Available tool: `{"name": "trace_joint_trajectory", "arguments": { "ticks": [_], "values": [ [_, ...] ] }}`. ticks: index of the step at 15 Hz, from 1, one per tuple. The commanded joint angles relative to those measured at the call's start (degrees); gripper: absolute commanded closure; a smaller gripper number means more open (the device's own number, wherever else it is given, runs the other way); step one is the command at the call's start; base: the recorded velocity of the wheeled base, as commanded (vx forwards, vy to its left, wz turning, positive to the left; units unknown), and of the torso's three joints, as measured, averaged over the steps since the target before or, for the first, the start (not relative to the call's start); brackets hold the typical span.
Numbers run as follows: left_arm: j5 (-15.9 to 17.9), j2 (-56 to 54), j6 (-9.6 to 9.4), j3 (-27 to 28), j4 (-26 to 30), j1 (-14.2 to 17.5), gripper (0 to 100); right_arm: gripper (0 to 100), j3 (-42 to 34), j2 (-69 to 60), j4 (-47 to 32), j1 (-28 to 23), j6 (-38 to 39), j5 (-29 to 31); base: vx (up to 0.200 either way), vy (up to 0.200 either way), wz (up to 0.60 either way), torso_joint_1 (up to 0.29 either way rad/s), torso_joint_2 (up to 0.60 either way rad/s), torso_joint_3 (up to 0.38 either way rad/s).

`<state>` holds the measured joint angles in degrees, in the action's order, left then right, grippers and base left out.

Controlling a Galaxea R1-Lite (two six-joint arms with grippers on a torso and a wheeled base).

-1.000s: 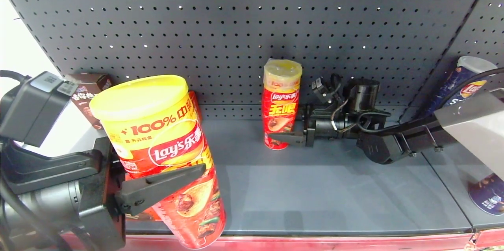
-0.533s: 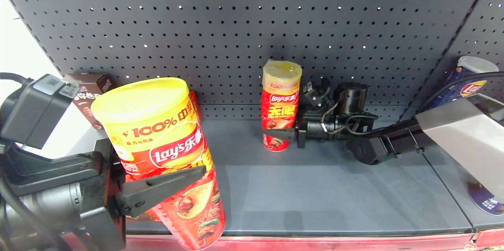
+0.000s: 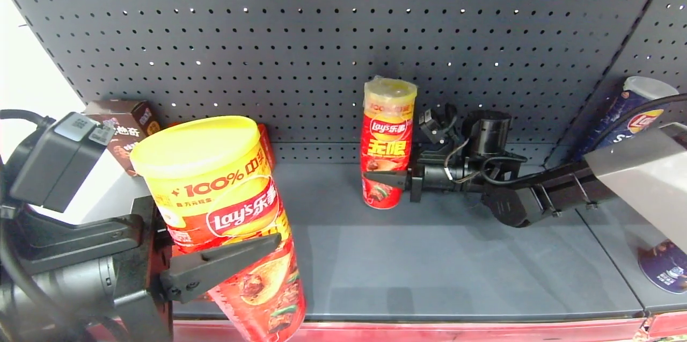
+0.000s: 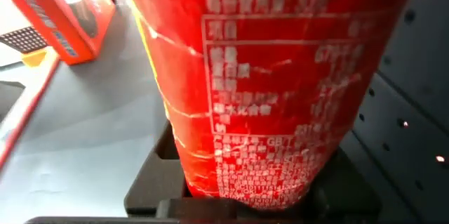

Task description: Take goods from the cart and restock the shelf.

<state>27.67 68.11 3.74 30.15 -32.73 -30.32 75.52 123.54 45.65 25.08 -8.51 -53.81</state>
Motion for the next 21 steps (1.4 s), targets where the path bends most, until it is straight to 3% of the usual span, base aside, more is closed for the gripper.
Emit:
{"name": "trace_joint_trajectory", "arguments": {
  "ticks": [1,6,11,16,21],
  "values": [
    [0.01,0.01,0.04,0.00,-0.75,0.00,100,100,-7.93,-8.84,2.07,0.24,-0.19,-0.33,0.000,0.000,0.00,0.000,0.00,0.000],
    [-0.07,0.01,0.21,0.17,-1.63,0.08,100,100,-30.87,-21.94,12.97,2.17,-0.10,-0.07,0.000,0.000,0.00,0.000,0.00,0.000],
    [-0.16,0.01,0.21,0.44,-1.72,0.00,100,100,-46.60,-19.83,29.14,2.08,-0.28,-0.07,0.000,0.000,0.00,0.000,0.00,0.000],
    [-0.34,0.01,0.21,0.00,-1.72,0.00,100,100,-48.27,-10.95,38.90,2.17,-0.10,-0.07,0.000,0.000,0.00,0.000,0.00,0.000],
    [-0.34,0.01,0.21,-0.35,-1.72,0.00,100,100,-48.63,-10.34,39.25,3.66,-0.02,0.02,0.000,0.000,0.00,0.000,0.00,0.000]
  ]
}}
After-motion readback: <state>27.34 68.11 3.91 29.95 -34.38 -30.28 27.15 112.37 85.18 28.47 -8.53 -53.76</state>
